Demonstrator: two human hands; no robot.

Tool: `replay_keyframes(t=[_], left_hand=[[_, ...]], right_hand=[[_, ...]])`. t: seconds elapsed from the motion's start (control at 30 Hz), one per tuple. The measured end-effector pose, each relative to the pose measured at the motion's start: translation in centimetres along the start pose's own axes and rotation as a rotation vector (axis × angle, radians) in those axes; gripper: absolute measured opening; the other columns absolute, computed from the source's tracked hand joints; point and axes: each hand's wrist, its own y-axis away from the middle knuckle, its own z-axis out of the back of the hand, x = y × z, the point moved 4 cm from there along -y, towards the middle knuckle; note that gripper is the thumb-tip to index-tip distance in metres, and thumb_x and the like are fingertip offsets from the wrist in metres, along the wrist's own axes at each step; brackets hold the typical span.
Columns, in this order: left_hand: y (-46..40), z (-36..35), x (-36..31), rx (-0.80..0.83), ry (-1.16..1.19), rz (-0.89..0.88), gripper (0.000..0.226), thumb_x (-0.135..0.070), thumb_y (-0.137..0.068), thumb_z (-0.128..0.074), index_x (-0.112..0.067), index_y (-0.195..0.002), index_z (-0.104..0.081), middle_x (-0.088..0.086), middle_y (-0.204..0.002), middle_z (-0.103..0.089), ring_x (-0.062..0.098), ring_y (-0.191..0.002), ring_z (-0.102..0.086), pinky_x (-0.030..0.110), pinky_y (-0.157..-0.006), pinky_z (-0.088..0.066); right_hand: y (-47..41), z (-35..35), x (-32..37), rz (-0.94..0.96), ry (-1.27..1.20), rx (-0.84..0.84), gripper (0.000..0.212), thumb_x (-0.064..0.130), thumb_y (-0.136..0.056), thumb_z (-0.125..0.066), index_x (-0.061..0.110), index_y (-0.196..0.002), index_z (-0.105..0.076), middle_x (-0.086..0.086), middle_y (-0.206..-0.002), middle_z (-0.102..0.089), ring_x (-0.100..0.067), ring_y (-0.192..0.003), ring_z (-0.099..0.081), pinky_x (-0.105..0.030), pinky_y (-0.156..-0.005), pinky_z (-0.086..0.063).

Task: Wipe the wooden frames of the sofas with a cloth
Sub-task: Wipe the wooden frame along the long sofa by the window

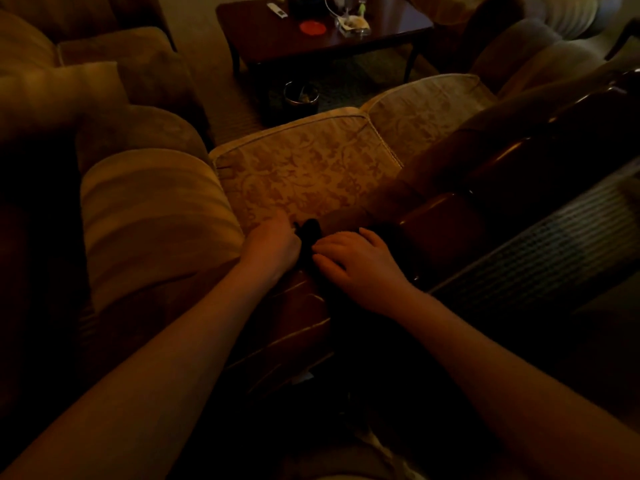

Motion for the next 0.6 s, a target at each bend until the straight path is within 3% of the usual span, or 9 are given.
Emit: replay_keyframes(t=[0.07,0.17,0.23,0.33,0.37,0.43,0.5,0.6], left_hand=[[-0.2,0.0,0.1,0.006,0.003,0.002,0.025,-0.01,-0.093,-0.041,-0.003,-0.116,-0.045,0.02,-0.113,-0.055,0.038,-0.1,-0.054,0.041,-0.076,-0.04],[-0.1,0.0,0.0,0.0,-0.006,-0.018,0.023,-0.011,-0.092,-0.042,-0.003,-0.114,-0.044,0.02,-0.112,-0.056,0.039,-0.099,-0.055,0.04,-0.074,-0.04],[-0.1,-0.1,0.1,0.001,0.001,-0.026,0.024,-0.012,-0.093,-0.042,-0.004,-0.115,-0.044,0.02,-0.113,-0.057,0.039,-0.1,-0.055,0.041,-0.076,-0.041],[-0.4,-0.2,0.2,-0.013,0.011,-0.034,0.027,-0.011,-0.093,-0.041,-0.005,-0.119,-0.044,0.019,-0.113,-0.057,0.038,-0.101,-0.055,0.04,-0.077,-0.041],[-0.4,-0.2,0.3,-0.009,0.01,-0.031,0.027,-0.011,-0.093,-0.041,-0.005,-0.119,-0.044,0.018,-0.113,-0.058,0.037,-0.1,-0.055,0.04,-0.077,-0.042],[-0.7,-0.4,0.5,0.009,0.012,-0.019,0.026,-0.011,-0.092,-0.042,-0.007,-0.117,-0.045,0.017,-0.112,-0.058,0.037,-0.1,-0.056,0.042,-0.08,-0.044],[-0.9,-0.6,0.7,0.021,0.027,-0.011,0.026,-0.012,-0.091,-0.043,-0.008,-0.116,-0.046,0.017,-0.111,-0.058,0.037,-0.099,-0.055,0.043,-0.081,-0.045],[-0.9,-0.7,0.9,0.023,0.045,-0.016,0.025,-0.017,-0.092,-0.043,-0.01,-0.116,-0.046,0.016,-0.112,-0.058,0.036,-0.1,-0.055,0.044,-0.084,-0.046]], right_hand=[[-2.8,0.6,-0.6,-0.157,-0.054,0.076,0.029,0.035,-0.098,-0.038,0.026,-0.084,-0.062,0.008,-0.091,-0.063,-0.013,-0.099,-0.056,-0.041,-0.104,-0.024],[-4.6,0.2,0.3,-0.268,0.112,0.015,0.024,0.026,-0.096,-0.035,0.023,-0.08,-0.052,-0.001,-0.092,-0.061,-0.023,-0.094,-0.058,-0.039,-0.085,-0.032],[-2.3,-0.8,1.3,-0.125,0.199,-0.087,0.024,0.024,-0.098,-0.034,0.023,-0.084,-0.054,0.002,-0.095,-0.061,-0.02,-0.097,-0.057,-0.04,-0.093,-0.032],[1.2,-0.6,2.1,-0.024,-0.038,-0.191,0.03,0.033,-0.1,-0.035,0.025,-0.1,-0.064,0.009,-0.109,-0.062,-0.008,-0.113,-0.049,-0.039,-0.112,-0.018],[0.7,-0.3,1.9,-0.037,-0.059,-0.156,0.032,0.035,-0.1,-0.034,0.025,-0.097,-0.064,0.009,-0.104,-0.062,-0.008,-0.11,-0.051,-0.039,-0.112,-0.019],[-1.7,0.2,0.8,-0.076,0.06,-0.054,0.031,0.032,-0.1,-0.032,0.018,-0.095,-0.06,0.002,-0.093,-0.062,-0.017,-0.098,-0.058,-0.038,-0.098,-0.033],[-4.2,1.2,-1.3,-0.202,0.178,0.071,0.031,0.028,-0.1,-0.03,0.012,-0.117,-0.051,-0.011,-0.112,-0.059,-0.032,-0.106,-0.056,-0.04,-0.082,-0.038],[-5.9,1.8,-4.4,-0.316,0.278,0.267,0.037,0.028,-0.101,-0.027,0.012,-0.126,-0.048,-0.017,-0.128,-0.051,-0.037,-0.117,-0.049,-0.044,-0.088,-0.037]])
